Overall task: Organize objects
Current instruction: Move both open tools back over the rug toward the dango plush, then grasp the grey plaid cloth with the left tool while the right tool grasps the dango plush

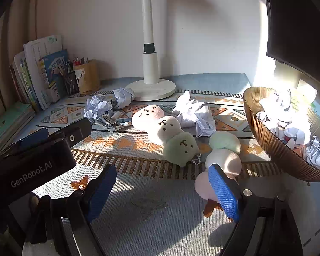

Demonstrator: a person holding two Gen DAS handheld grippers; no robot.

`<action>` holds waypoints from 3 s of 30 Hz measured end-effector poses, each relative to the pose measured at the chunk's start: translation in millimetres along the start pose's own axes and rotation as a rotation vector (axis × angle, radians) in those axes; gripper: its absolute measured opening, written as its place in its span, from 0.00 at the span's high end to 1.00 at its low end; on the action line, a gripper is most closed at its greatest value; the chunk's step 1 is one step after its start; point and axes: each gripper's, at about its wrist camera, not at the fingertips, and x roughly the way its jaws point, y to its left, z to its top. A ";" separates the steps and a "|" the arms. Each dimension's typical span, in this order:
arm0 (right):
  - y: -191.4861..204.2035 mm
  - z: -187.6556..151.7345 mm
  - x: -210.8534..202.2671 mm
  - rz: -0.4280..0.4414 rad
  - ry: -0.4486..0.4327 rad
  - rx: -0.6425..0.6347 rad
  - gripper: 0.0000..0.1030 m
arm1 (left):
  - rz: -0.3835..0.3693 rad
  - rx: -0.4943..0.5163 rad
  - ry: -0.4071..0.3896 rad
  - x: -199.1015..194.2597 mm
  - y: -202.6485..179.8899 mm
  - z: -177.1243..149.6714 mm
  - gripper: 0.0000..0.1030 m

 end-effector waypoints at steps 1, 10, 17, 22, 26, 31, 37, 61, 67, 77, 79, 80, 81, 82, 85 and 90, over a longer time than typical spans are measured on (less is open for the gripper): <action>0.1 0.0 0.1 0.000 0.001 -0.001 0.16 | 0.000 0.000 0.000 0.0 -0.1 0.0 0.02; 0.8 -0.1 0.0 0.001 0.003 -0.001 0.16 | 0.000 -0.002 0.000 0.3 0.3 0.3 0.02; 0.7 -0.1 0.4 0.002 0.004 -0.002 0.16 | -0.001 -0.004 0.000 0.2 0.1 0.5 0.02; 0.7 0.1 0.3 0.002 0.004 -0.002 0.16 | -0.001 -0.006 0.000 0.5 0.4 0.7 0.02; -0.1 0.0 0.1 0.005 0.001 0.005 0.16 | -0.002 -0.009 0.001 0.8 0.6 0.5 0.02; -12.1 -0.6 1.1 0.038 0.005 0.062 0.16 | 0.002 -0.014 0.000 0.7 -0.3 0.3 0.02; -1.8 -1.5 -3.0 0.010 -0.014 0.005 0.16 | 0.008 -0.028 -0.002 -1.3 1.9 0.1 0.02; -31.9 58.1 73.8 0.178 0.261 -0.002 0.43 | -0.138 -0.252 0.333 68.1 51.1 25.7 0.02; -37.8 61.6 93.4 0.141 0.273 -0.022 0.34 | -0.082 -0.298 0.362 112.9 41.4 42.0 0.11; -44.2 65.0 66.2 0.249 0.264 0.136 0.44 | -0.090 -0.065 0.363 110.4 10.8 40.8 0.87; -43.6 65.9 50.8 0.283 0.271 0.203 0.44 | -0.132 -0.022 0.355 93.5 15.6 42.3 0.90; -43.8 63.7 44.0 0.299 0.280 0.234 0.44 | -0.158 0.003 0.360 84.3 16.4 41.5 0.90; -42.6 59.6 37.6 0.298 0.293 0.262 0.44 | -0.185 0.027 0.364 74.6 19.0 40.3 0.90; -41.6 54.8 32.2 0.287 0.300 0.278 0.44 | -0.207 0.058 0.371 63.9 19.7 37.6 0.90; -40.6 39.7 26.8 0.276 0.332 0.327 0.44 | -0.248 0.141 0.392 37.7 23.1 28.2 0.90; -40.3 31.4 32.1 0.198 0.308 0.334 0.43 | -0.282 0.210 0.419 14.6 32.3 15.7 0.89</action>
